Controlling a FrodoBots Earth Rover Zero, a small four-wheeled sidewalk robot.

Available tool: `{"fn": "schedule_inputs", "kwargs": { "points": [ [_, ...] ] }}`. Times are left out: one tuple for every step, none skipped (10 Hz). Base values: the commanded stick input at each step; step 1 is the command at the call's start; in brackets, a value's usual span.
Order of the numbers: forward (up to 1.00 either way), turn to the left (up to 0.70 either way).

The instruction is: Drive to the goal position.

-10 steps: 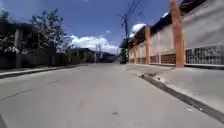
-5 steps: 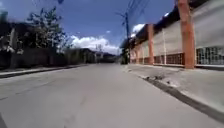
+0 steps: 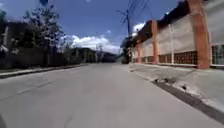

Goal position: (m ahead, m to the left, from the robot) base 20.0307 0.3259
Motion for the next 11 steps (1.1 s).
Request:
{"fn": "schedule_inputs", "kwargs": {
  "points": [
    [1.00, 0.00],
    [1.00, 0.02],
    [1.00, 0.03],
    [1.00, 0.15],
    [1.00, 0.04],
    [1.00, 0.03],
    [1.00, 0.03],
    [1.00, 0.03],
    [1.00, 0.03],
    [1.00, 0.03],
    [1.00, 0.03]
  ]
}}
